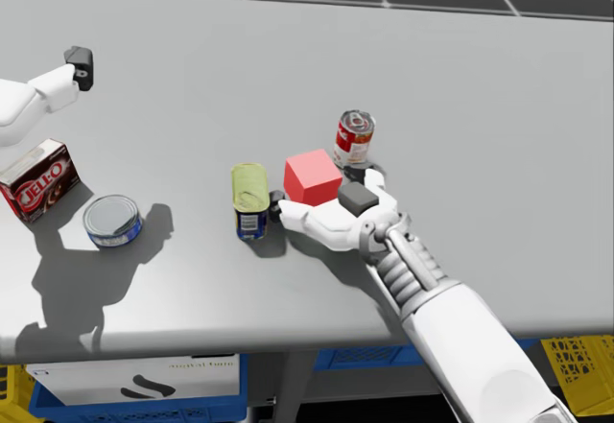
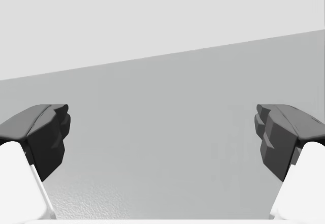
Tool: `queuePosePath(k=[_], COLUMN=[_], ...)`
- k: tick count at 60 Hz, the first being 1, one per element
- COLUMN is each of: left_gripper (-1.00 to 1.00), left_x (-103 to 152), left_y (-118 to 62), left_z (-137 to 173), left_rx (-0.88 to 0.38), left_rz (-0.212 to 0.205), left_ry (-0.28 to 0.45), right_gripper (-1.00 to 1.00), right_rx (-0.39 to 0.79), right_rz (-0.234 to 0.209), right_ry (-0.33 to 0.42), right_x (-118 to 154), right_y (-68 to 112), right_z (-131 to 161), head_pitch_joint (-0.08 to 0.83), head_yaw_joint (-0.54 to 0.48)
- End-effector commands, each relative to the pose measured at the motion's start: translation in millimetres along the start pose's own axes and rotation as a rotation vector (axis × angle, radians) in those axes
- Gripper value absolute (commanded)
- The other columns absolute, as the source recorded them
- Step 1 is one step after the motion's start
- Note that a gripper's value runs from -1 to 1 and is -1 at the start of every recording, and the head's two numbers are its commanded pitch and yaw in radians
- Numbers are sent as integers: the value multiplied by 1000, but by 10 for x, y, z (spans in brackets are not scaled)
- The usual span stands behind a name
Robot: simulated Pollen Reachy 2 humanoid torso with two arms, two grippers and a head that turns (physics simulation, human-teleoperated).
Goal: Find the red cube and pick it up.
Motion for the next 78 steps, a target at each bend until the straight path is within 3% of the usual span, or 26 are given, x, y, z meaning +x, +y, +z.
queuePosePath(k=[1,3,4,5,7,24,43,51,68,78], left_gripper=[-1000,-1000,-1000,-1000,-1000,-1000,-1000,-1000,-1000,-1000], left_x=[1,1,1,1,-3,-13,-25,-25,-25,-17], left_y=[0,0,0,0,0,-36,-46,-47,-51,-43], left_z=[-1,-1,-1,-1,1,5,-1,-1,-8,-7], left_rx=[0,0,0,0,-5,-8,-8,-8,-5,-3], left_rz=[0,0,0,0,-5,-9,-11,-11,-6,-3], left_ry=[0,0,0,0,6,10,15,15,17,16], right_gripper=[-760,-331,687,869,1000,1000,1000,1000,1000,1000], right_rx=[73,55,57,58,54,59,62,67,78,62], right_rz=[-44,-39,-47,-50,-62,-74,-79,-72,-55,-9], right_ry=[13,2,2,2,2,11,20,12,-98,-183], right_x=[-58,-62,-64,-65,-70,-90,-133,-98,353,677], right_y=[236,233,230,229,222,215,211,231,255,223], right_z=[-111,-106,-100,-96,-83,-54,-63,-36,195,349], head_pitch_joint=[699,699,699,699,699,668,368,312,299,288], head_yaw_joint=[-141,-141,-139,-139,-139,-143,-149,-153,-157,-157])
